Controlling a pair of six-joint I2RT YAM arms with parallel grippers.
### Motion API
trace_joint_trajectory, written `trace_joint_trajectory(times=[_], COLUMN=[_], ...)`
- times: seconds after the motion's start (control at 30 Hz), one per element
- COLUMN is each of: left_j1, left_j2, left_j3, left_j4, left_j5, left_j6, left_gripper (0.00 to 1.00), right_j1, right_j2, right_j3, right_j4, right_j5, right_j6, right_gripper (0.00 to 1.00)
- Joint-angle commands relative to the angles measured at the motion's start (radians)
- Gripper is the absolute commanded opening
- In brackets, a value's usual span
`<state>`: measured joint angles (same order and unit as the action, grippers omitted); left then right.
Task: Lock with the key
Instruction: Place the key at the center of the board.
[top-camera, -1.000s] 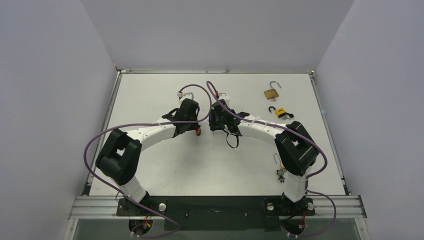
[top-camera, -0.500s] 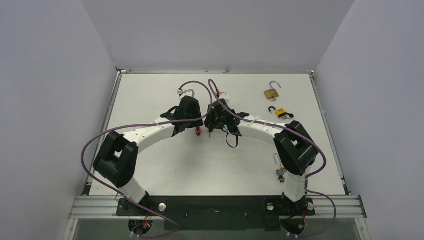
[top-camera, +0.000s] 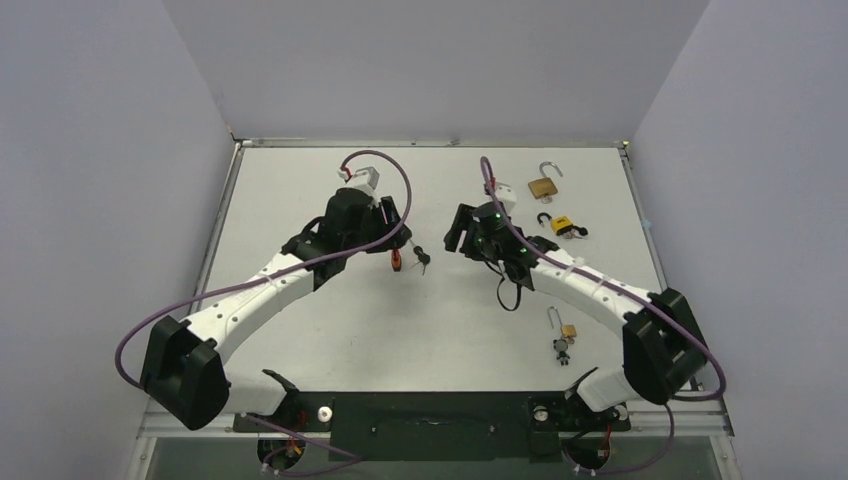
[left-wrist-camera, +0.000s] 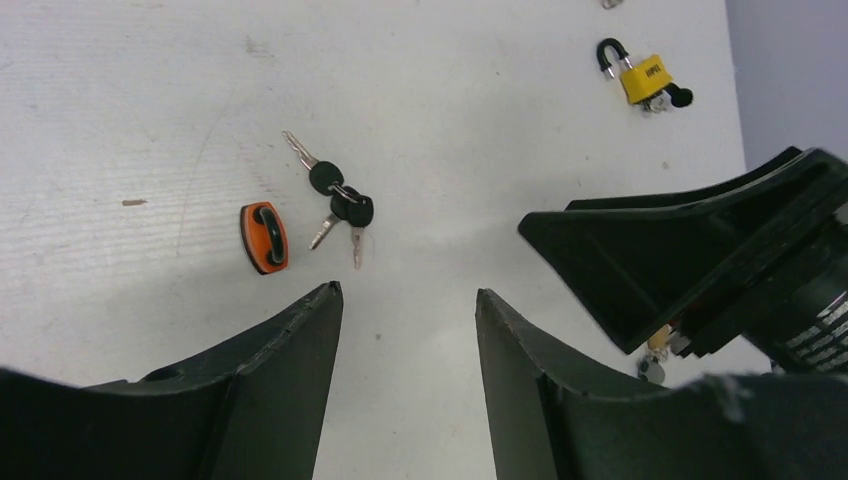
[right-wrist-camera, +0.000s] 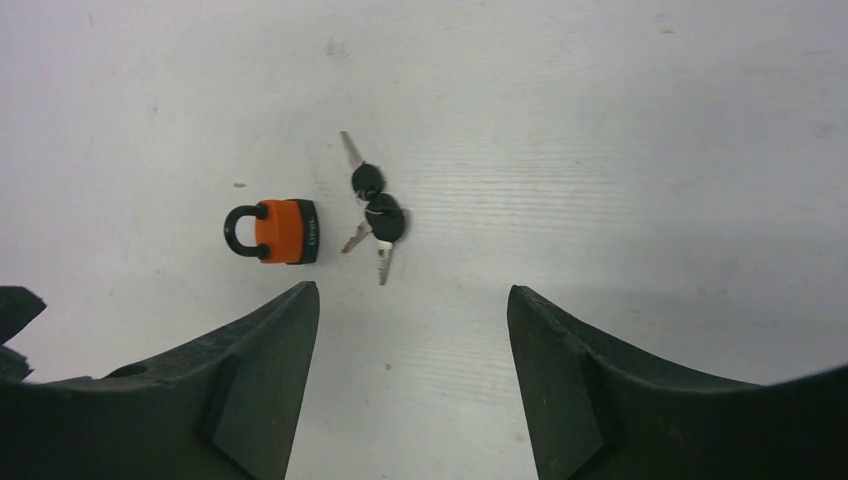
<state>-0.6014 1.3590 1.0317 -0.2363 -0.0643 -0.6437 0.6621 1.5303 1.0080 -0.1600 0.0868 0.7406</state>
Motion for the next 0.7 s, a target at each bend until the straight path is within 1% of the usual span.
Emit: trace_joint_trajectory(times=[0.0,0.2,0.33,0.37,0.57,0.67], left_j1=[-0.002,-0.003,0.001,0.003,0.012,0.029], left_j2=[-0.092,-0.158,-0.199,-0.207,-0.219,-0.226], left_j3=[-0.027,-0.049,-0.062,-0.062,-0.073,-0.084], left_j4=[0.022,0.035,0.049,0.050,0.064,0.070], left_j5=[0.122,0.193,0.207,0.209,0.227,0.239], left_j6=[0.005,-0.002,-0.007,-0.005,-0.004,-0.006], left_gripper=[0.50,0.50,0.50,0.51,0.50,0.50], right_j1=[-0.068,-0.139,-0.200,-0.215,-0.425,-0.490], right_j2=[-0.183,-0.438,-0.558,-0.573,-0.667,-0.681], right_j3=[-0.101,-0.234,-0.329,-0.342,-0.459,-0.510], right_j4=[-0.093,-0.254,-0.346,-0.371,-0.424,-0.443], right_j5=[0.099,0.173,0.211,0.213,0.144,0.135], right_j6=[0.042,0.104,0.178,0.205,0.276,0.304], right_gripper=[0.68,0.77,0.80,0.81,0.84,0.84])
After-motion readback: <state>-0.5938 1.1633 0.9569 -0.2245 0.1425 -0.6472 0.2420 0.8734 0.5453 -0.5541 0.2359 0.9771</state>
